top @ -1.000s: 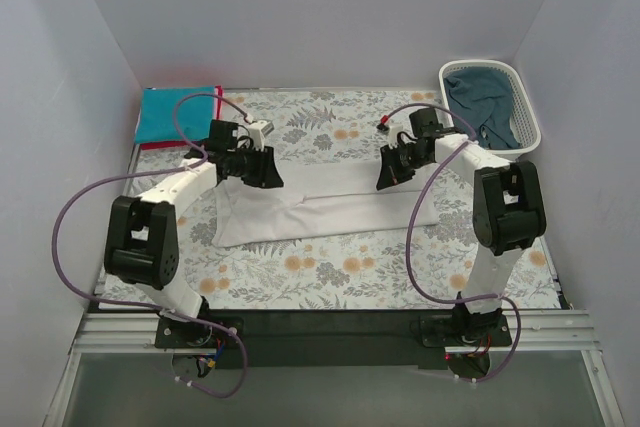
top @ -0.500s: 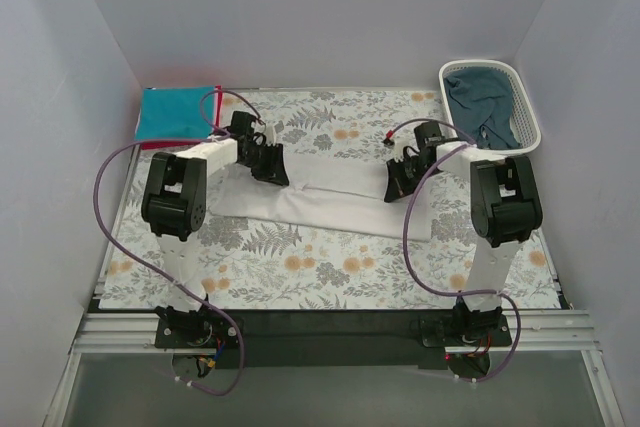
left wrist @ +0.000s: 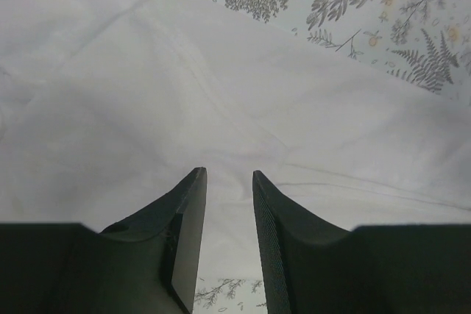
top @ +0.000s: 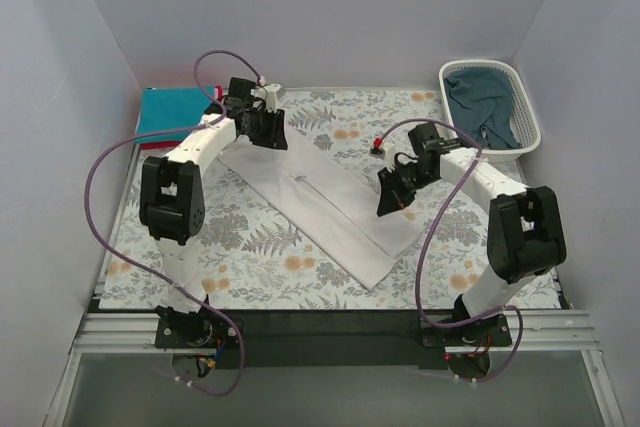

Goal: Fold and stack the t-shirts
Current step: Fold the tshirt

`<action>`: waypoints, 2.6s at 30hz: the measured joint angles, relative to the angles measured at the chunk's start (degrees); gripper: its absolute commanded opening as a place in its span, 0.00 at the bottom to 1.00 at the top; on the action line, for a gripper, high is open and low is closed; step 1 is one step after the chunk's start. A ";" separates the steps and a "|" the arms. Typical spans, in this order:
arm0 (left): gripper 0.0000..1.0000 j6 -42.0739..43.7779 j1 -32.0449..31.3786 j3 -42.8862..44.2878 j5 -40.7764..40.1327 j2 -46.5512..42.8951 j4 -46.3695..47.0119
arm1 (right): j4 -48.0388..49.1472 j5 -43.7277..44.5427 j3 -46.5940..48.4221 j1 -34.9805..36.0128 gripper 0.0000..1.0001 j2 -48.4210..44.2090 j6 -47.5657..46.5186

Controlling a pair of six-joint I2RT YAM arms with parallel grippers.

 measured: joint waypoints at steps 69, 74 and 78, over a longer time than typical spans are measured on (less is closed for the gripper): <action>0.00 -14.19 -3.96 -21.97 -1.20 -3.80 8.13 | 21.35 3.63 27.63 5.44 0.01 32.81 21.97; 0.00 -14.71 -2.67 -17.70 1.49 -0.17 8.74 | 22.53 3.72 33.66 2.97 0.01 36.70 21.77; 0.00 -14.78 -1.46 -13.94 2.21 2.49 8.61 | 22.88 4.02 37.42 1.79 0.01 38.97 21.59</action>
